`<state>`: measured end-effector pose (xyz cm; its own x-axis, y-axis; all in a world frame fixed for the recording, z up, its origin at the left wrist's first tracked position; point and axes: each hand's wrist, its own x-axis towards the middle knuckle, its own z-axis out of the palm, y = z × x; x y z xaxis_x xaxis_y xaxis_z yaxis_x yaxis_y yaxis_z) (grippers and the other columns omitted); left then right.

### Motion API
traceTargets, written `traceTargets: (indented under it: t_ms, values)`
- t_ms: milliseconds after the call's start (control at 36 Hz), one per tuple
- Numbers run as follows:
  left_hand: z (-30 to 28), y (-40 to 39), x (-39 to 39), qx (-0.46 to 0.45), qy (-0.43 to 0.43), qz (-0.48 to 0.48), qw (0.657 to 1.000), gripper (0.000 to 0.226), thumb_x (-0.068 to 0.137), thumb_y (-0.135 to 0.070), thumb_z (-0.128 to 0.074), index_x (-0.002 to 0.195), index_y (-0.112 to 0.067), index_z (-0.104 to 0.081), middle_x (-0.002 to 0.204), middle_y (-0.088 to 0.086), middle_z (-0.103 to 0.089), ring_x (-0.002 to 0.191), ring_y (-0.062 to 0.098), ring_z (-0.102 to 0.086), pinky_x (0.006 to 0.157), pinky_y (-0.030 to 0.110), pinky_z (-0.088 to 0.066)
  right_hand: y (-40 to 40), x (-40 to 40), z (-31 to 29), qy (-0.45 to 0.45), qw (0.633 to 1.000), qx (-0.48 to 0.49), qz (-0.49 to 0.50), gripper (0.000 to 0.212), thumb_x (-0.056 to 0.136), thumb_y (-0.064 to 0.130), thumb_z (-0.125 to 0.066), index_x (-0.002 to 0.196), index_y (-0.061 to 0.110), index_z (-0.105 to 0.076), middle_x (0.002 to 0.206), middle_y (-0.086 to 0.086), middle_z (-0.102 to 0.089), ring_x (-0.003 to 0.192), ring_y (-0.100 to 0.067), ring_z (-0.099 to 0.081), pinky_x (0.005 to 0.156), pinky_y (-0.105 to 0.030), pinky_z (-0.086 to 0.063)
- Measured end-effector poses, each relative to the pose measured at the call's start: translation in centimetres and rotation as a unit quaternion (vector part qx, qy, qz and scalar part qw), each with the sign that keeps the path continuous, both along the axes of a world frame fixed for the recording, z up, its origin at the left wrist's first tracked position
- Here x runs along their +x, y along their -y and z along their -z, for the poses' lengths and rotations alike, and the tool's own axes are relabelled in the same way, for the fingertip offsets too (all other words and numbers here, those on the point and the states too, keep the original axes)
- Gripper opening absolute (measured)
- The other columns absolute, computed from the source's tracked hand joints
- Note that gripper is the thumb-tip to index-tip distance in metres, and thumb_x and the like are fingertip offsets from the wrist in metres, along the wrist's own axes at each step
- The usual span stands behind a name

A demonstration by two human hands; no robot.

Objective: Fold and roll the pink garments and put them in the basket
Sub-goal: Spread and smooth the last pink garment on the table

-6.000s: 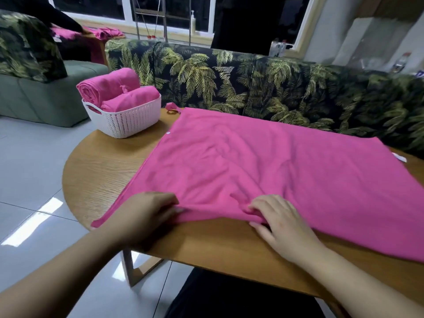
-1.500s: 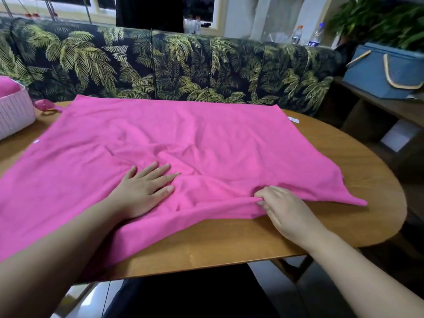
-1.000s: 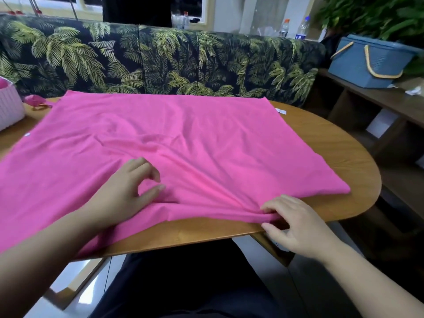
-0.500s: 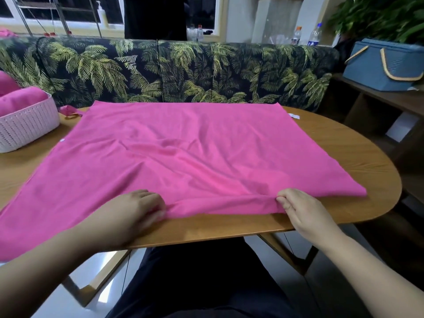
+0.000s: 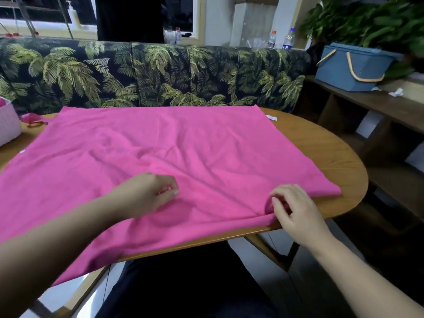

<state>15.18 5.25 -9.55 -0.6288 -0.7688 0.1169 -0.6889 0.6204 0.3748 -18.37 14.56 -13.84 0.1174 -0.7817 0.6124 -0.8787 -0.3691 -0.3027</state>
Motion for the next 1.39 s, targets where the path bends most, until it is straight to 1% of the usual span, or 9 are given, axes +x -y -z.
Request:
traceTargets:
  t_ms: [111, 222, 417, 639, 833, 1056, 1139, 1250, 1389]
  values:
    - [0.4, 3.0, -5.7, -0.042, -0.014, 0.033, 0.998, 0.059, 0.076, -0.058, -0.027, 0.098, -0.019, -0.066, 0.089, -0.004, -0.060, 0.076, -0.004, -0.050, 0.080, 0.024, -0.042, -0.3, -2.2, 0.4, 0.027, 0.995, -0.001, 0.098, 0.027, 0.084, 0.008, -0.042, 0.100, 0.001, -0.063, 0.100, -0.005, -0.060, 0.097, -0.013, -0.046, 0.091, -0.025, -0.038]
    - [1.4, 6.0, -11.8, -0.061, 0.037, 0.052, 0.996, 0.070, 0.075, -0.060, -0.022, 0.123, -0.022, -0.058, 0.122, -0.001, -0.057, 0.116, 0.021, -0.053, 0.096, 0.039, -0.045, -0.5, -4.5, 1.0, 0.071, 0.971, 0.050, 0.225, 0.036, 0.079, -0.010, -0.054, 0.113, 0.002, -0.058, 0.117, -0.011, -0.057, 0.112, -0.021, -0.044, 0.100, -0.045, -0.040]
    - [1.9, 8.0, -22.2, 0.029, 0.103, 0.035, 0.994, 0.050, 0.101, -0.043, -0.034, 0.150, -0.033, -0.025, 0.158, -0.004, -0.022, 0.146, 0.018, -0.014, 0.116, 0.050, -0.016, 0.6, -8.3, 0.1, 0.107, 0.904, 0.208, 0.358, 0.072, 0.086, 0.027, -0.067, 0.145, 0.007, -0.030, 0.148, -0.010, -0.036, 0.141, -0.027, -0.025, 0.116, -0.043, -0.025]
    - [3.1, 9.0, -27.7, 0.051, 0.162, 0.019, 0.985, 0.056, 0.097, -0.060, -0.024, 0.150, -0.045, -0.013, 0.162, -0.005, 0.000, 0.148, 0.029, 0.006, 0.114, 0.060, 0.002, 1.6, -10.6, -0.7, 0.164, 0.920, 0.182, 0.307, 0.021, 0.087, 0.018, -0.067, 0.105, 0.024, -0.058, 0.109, 0.010, -0.055, 0.114, -0.013, -0.048, 0.105, -0.042, -0.042]
    - [4.0, 9.2, -28.4, -0.002, 0.178, 0.019, 0.984, 0.057, 0.096, -0.063, -0.013, 0.150, -0.046, -0.002, 0.162, -0.004, 0.005, 0.148, 0.027, 0.009, 0.116, 0.058, 0.004, 2.7, -11.3, -1.2, 0.329, 0.885, 0.145, 0.296, 0.034, 0.085, 0.027, -0.070, 0.110, 0.026, -0.047, 0.104, 0.009, -0.054, 0.098, -0.009, -0.053, 0.083, -0.028, -0.048]
    - [4.5, 9.3, -28.1, -0.043, 0.154, 0.053, 0.986, 0.065, 0.089, -0.070, 0.001, 0.149, -0.047, -0.002, 0.161, -0.007, 0.006, 0.148, 0.017, 0.011, 0.117, 0.055, 0.004, 3.6, -11.7, -1.2, 0.230, 0.950, 0.064, 0.200, 0.010, 0.090, 0.026, -0.063, 0.098, 0.029, -0.059, 0.096, 0.026, -0.051, 0.100, -0.003, -0.049, 0.083, -0.014, -0.037]
    - [4.5, 9.2, -28.1, -0.023, 0.145, 0.089, 0.985, 0.098, 0.059, -0.085, 0.022, 0.147, -0.052, -0.003, 0.161, -0.012, 0.004, 0.147, 0.013, 0.010, 0.118, 0.050, 0.006, 3.5, -11.6, -1.4, 0.295, 0.941, 0.070, 0.152, 0.006, 0.094, 0.029, -0.056, 0.093, 0.034, -0.054, 0.097, 0.015, -0.059, 0.095, -0.001, -0.055, 0.080, -0.018, -0.043]
    - [4.3, 9.4, -28.1, -0.006, 0.155, 0.096, 0.983, 0.107, 0.048, -0.088, 0.028, 0.146, -0.054, 0.000, 0.160, -0.014, 0.005, 0.148, 0.015, 0.011, 0.118, 0.049, 0.007, 2.9, -11.5, -1.3, 0.376, 0.916, 0.068, 0.123, 0.006, 0.099, 0.028, -0.046, 0.097, 0.031, -0.051, 0.093, 0.010, -0.062, 0.089, -0.004, -0.062, 0.079, -0.026, -0.052]
    - [4.0, 9.3, -28.1, 0.004, 0.170, 0.098, 0.981, 0.086, 0.067, -0.084, 0.012, 0.146, -0.053, 0.001, 0.160, -0.013, 0.006, 0.147, 0.015, 0.011, 0.118, 0.049, 0.006, 1.3, -12.3, -1.6, 0.359, 0.918, 0.056, 0.160, 0.012, 0.098, 0.020, -0.049, 0.088, 0.026, -0.050, 0.080, 0.010, -0.058, 0.072, 0.007, -0.056, 0.063, -0.010, -0.045]
